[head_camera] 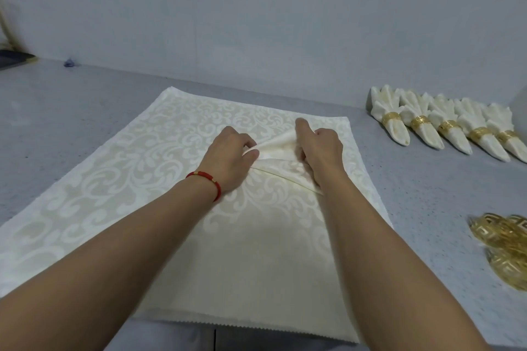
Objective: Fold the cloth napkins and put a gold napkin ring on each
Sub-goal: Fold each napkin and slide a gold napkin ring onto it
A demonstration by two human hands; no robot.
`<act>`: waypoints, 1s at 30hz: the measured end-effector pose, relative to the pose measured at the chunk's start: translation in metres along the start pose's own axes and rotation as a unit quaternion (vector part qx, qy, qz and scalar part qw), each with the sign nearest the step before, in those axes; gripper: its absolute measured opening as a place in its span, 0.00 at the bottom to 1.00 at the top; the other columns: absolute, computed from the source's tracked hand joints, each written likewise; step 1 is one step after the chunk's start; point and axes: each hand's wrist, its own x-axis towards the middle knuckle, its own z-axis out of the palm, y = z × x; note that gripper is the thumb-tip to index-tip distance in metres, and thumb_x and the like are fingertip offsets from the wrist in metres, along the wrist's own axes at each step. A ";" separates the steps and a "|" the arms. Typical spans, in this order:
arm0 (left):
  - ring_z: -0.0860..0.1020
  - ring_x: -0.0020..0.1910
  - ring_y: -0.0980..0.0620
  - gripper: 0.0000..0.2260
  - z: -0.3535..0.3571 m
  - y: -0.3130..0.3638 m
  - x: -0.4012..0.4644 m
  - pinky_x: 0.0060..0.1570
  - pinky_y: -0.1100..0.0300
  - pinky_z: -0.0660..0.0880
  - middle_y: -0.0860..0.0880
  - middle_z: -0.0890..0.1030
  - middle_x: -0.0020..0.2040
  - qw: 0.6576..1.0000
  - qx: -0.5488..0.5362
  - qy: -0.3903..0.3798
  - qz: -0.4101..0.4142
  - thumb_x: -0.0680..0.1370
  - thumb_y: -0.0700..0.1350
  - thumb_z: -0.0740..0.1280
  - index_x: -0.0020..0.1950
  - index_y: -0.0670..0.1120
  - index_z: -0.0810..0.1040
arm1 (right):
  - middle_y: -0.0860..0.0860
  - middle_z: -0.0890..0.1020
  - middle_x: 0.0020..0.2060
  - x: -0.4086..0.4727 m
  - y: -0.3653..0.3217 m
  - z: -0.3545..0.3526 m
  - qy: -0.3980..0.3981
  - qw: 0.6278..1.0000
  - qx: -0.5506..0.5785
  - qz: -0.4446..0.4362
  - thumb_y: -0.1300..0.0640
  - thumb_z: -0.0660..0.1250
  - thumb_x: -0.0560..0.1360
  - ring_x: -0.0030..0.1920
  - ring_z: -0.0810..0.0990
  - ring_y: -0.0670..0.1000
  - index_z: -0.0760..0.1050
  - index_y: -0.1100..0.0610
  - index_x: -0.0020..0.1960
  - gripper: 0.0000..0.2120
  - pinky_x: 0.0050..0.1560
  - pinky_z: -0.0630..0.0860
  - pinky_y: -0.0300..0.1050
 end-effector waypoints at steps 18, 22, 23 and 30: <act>0.70 0.46 0.49 0.10 0.005 0.005 -0.006 0.46 0.58 0.66 0.48 0.77 0.43 0.989 0.072 0.054 0.115 0.81 0.44 0.65 0.42 0.45 0.83 | 0.46 0.82 0.39 -0.008 -0.007 -0.043 -0.166 0.886 -0.287 -0.324 0.54 0.69 0.77 0.43 0.79 0.46 0.77 0.47 0.44 0.04 0.60 0.70 0.51; 0.69 0.45 0.49 0.13 0.005 0.004 -0.006 0.45 0.55 0.68 0.49 0.77 0.41 0.988 0.080 0.054 0.123 0.82 0.46 0.65 0.40 0.44 0.81 | 0.44 0.84 0.43 -0.001 -0.008 -0.068 -0.261 0.869 -0.296 -0.299 0.50 0.75 0.76 0.45 0.81 0.43 0.86 0.49 0.46 0.04 0.53 0.77 0.42; 0.69 0.44 0.48 0.15 0.005 0.004 -0.005 0.44 0.56 0.66 0.49 0.76 0.39 0.989 0.073 0.051 0.117 0.82 0.48 0.65 0.38 0.44 0.79 | 0.43 0.85 0.44 0.001 -0.008 -0.072 -0.282 0.872 -0.286 -0.280 0.48 0.75 0.76 0.46 0.81 0.41 0.87 0.49 0.47 0.05 0.52 0.77 0.40; 0.68 0.45 0.49 0.15 0.007 0.006 -0.003 0.45 0.56 0.65 0.51 0.73 0.38 0.990 0.056 0.052 0.114 0.81 0.52 0.68 0.38 0.46 0.76 | 0.34 0.86 0.49 0.005 -0.029 -0.083 -0.382 0.857 -0.294 -0.185 0.36 0.76 0.70 0.55 0.81 0.35 0.87 0.42 0.48 0.13 0.63 0.74 0.40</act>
